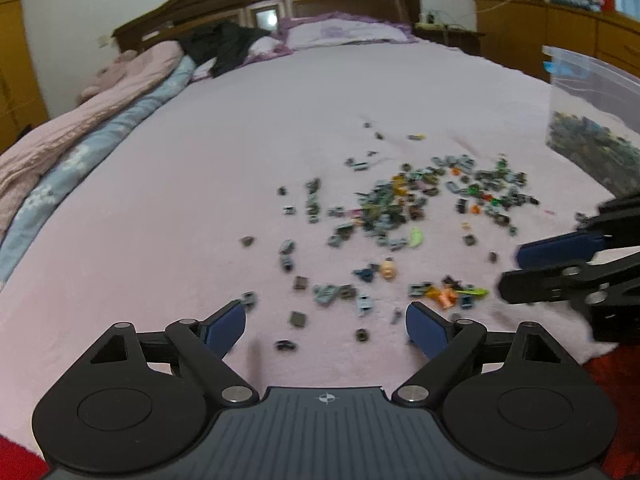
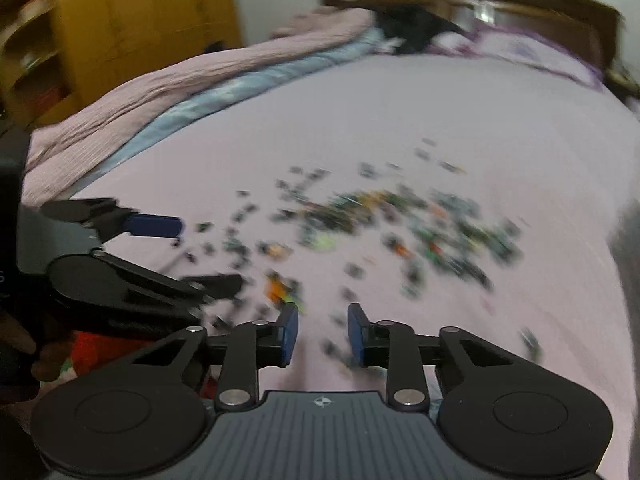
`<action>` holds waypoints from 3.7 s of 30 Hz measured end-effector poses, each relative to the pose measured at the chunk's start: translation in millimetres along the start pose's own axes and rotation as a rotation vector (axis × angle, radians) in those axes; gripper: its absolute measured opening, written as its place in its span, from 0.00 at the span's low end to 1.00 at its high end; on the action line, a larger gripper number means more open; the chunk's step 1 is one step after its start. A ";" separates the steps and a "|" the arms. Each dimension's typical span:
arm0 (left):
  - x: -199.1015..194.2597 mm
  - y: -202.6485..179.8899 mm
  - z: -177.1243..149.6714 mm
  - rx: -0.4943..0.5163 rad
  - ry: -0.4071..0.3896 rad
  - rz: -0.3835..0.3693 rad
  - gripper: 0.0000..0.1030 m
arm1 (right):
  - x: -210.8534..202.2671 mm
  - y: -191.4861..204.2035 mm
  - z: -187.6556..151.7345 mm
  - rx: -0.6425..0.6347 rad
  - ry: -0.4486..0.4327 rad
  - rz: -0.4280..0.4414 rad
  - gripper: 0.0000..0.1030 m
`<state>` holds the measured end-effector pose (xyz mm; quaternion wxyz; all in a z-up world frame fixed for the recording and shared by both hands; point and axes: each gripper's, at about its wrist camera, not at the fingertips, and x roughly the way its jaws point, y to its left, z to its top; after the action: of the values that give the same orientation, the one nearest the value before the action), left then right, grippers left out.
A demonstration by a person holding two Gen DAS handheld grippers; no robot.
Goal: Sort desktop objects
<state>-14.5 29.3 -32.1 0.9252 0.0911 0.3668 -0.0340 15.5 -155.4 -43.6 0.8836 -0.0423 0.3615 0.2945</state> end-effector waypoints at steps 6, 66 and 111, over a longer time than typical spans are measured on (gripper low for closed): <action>11.7 11.5 18.1 -0.031 -0.026 0.021 0.84 | 47.1 5.7 38.5 -0.026 -0.015 -0.022 0.19; 45.1 -72.4 48.1 0.060 0.080 -0.258 0.18 | -48.0 -69.9 -70.0 0.278 -0.027 -0.204 0.32; -2.5 -64.8 53.2 0.059 -0.021 -0.290 0.10 | -52.2 -46.8 -45.9 0.138 0.005 -0.143 0.08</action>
<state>11.0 -44.6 -1.7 0.9113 0.0637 0.3652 -0.1790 -16.4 -232.7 -49.2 0.9022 -0.0080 0.3793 0.2052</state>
